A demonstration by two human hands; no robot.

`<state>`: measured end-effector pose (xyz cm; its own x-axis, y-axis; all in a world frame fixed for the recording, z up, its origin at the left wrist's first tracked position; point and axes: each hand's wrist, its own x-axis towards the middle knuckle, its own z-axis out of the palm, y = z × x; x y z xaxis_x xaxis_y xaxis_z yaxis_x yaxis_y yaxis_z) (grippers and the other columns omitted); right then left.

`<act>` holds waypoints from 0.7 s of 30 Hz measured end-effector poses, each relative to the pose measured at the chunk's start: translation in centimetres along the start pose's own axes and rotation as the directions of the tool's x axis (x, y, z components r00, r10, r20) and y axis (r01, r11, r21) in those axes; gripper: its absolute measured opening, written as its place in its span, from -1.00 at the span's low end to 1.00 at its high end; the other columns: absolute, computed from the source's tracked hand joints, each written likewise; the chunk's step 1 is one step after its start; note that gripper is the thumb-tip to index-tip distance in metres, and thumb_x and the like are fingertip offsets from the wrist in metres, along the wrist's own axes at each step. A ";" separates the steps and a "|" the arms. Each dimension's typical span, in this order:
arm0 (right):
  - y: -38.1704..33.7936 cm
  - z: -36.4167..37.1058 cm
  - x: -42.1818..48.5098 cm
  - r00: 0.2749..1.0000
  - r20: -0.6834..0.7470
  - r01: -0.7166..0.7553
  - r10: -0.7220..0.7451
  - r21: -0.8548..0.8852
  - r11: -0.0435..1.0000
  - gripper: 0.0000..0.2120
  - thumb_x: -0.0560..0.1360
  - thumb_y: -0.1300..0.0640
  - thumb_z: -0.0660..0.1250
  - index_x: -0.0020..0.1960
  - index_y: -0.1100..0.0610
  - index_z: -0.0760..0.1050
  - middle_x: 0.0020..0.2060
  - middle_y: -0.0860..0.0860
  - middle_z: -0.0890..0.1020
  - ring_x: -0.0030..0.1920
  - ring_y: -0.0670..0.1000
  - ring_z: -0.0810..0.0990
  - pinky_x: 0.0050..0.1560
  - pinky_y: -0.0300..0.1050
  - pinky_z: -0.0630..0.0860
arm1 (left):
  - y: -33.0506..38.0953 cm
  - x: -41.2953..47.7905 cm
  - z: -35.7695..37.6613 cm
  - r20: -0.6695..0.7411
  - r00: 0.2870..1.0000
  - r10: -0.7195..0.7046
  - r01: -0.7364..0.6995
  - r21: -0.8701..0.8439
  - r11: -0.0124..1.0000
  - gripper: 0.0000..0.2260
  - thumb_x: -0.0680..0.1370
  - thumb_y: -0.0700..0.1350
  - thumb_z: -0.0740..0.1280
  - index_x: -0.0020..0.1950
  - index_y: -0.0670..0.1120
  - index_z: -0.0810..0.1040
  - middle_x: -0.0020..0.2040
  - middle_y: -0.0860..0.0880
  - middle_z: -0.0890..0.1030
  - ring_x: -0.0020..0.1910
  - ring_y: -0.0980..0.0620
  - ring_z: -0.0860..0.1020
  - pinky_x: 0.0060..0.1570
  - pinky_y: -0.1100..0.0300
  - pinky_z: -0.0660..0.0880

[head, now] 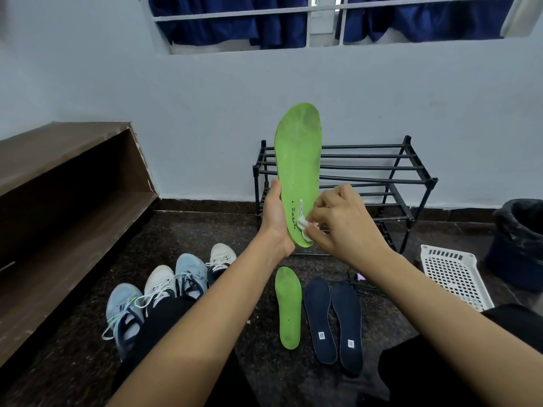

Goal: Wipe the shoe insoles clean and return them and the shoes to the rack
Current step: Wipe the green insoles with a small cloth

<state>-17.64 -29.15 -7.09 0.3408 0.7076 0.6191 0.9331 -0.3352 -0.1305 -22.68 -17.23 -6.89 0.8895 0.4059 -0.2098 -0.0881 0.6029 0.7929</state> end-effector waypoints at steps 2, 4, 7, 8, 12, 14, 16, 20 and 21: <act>-0.4 0.2 -0.2 0.998 0.034 -0.052 0.049 0.085 0.995 -0.85 0.40 0.02 0.45 -0.20 0.10 0.65 -0.24 -0.06 0.51 -0.08 0.04 0.34 -0.07 0.00 0.36 | 0.1 -0.1 0.0 -0.014 1.000 -0.004 0.004 -0.008 1.000 -0.35 0.61 0.32 -0.05 -0.03 -0.16 0.61 -0.22 -0.15 0.65 -0.27 -0.07 0.59 -0.25 0.14 0.48; -0.7 0.3 -0.4 0.986 0.109 -0.146 0.126 0.206 0.968 -0.84 0.40 0.00 0.46 -0.19 0.10 0.64 -0.21 -0.07 0.51 -0.02 0.04 0.33 0.00 -0.04 0.30 | 0.3 0.1 -0.2 -0.025 1.000 0.003 -0.003 -0.016 1.000 -0.31 0.61 0.32 -0.07 0.05 -0.21 0.60 -0.16 -0.18 0.65 -0.26 -0.09 0.61 -0.29 0.16 0.53; -1.2 0.5 -0.6 0.972 0.123 -0.229 0.198 0.339 0.913 -0.86 0.36 0.01 0.50 -0.19 0.07 0.65 -0.17 -0.06 0.53 0.03 0.06 0.34 -0.03 -0.13 0.22 | 0.6 0.1 -0.4 -0.021 1.000 0.018 -0.018 -0.014 1.000 -0.28 0.61 0.31 -0.09 0.16 -0.26 0.56 -0.09 -0.22 0.64 -0.19 -0.13 0.62 -0.23 0.10 0.56; -1.3 0.6 -0.8 0.973 0.106 -0.229 0.205 0.342 0.911 -0.86 0.36 0.01 0.50 -0.19 0.08 0.66 -0.16 -0.06 0.52 0.01 0.05 0.33 -0.04 -0.12 0.21 | 0.5 0.1 -0.4 -0.020 1.000 0.020 -0.020 -0.015 1.000 -0.29 0.61 0.31 -0.09 0.14 -0.26 0.57 -0.09 -0.22 0.64 -0.18 -0.13 0.62 -0.19 0.09 0.55; -1.3 1.1 -1.4 0.994 0.013 -0.107 0.106 0.104 0.989 -0.85 0.33 0.01 0.51 -0.21 0.08 0.64 -0.15 -0.04 0.47 -0.03 0.06 0.33 -0.07 -0.01 0.28 | 0.2 -0.1 -0.5 -0.005 1.000 0.001 -0.001 -0.004 1.000 -0.33 0.61 0.31 -0.07 0.01 -0.20 0.60 -0.14 -0.19 0.64 -0.19 -0.12 0.60 -0.16 0.08 0.50; -1.1 0.8 -1.1 0.998 -0.027 -0.066 0.065 -0.050 0.997 -0.86 0.32 0.03 0.51 -0.25 0.08 0.61 -0.13 -0.01 0.50 -0.03 0.08 0.33 -0.10 -0.01 0.24 | 0.1 -0.3 -0.5 0.008 1.000 -0.013 0.013 0.008 1.000 -0.35 0.62 0.31 -0.07 0.00 -0.17 0.60 -0.15 -0.17 0.65 -0.19 -0.11 0.61 -0.17 0.10 0.51; -0.6 0.3 -0.5 0.995 -0.075 -0.069 0.059 -0.142 0.987 -0.87 0.34 0.04 0.46 -0.26 0.09 0.60 -0.10 0.01 0.52 -0.01 0.10 0.32 -0.11 -0.02 0.19 | 0.2 -0.4 -0.5 0.011 1.000 -0.012 0.012 0.025 1.000 -0.35 0.62 0.31 -0.07 0.00 -0.15 0.62 -0.14 -0.15 0.67 -0.20 -0.09 0.62 -0.17 0.11 0.53; -0.8 0.5 -0.7 0.989 -0.082 -0.129 0.123 -0.066 0.989 -0.84 0.37 0.01 0.45 -0.25 0.10 0.58 -0.13 0.00 0.49 -0.01 0.10 0.34 -0.10 -0.04 0.16 | 0.4 -0.6 -0.5 0.011 1.000 0.015 -0.015 0.015 1.000 -0.34 0.61 0.31 -0.07 0.01 -0.17 0.62 -0.12 -0.19 0.66 -0.19 -0.11 0.61 -0.16 0.10 0.52; -1.1 0.8 -0.9 0.988 -0.047 -0.150 0.149 -0.022 0.988 -0.82 0.37 -0.01 0.46 -0.24 0.10 0.58 -0.14 -0.03 0.46 -0.01 0.10 0.33 -0.10 -0.04 0.17 | 0.5 -0.6 -0.5 0.016 1.000 0.023 -0.023 0.006 1.000 -0.33 0.61 0.31 -0.07 0.02 -0.18 0.61 -0.11 -0.20 0.65 -0.18 -0.12 0.60 -0.15 0.08 0.51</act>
<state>-18.92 -28.92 -8.08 0.4705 0.6199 0.6280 0.8685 -0.4513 -0.2053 -23.46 -16.83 -6.64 0.8945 0.4084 -0.1820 -0.1060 0.5892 0.8010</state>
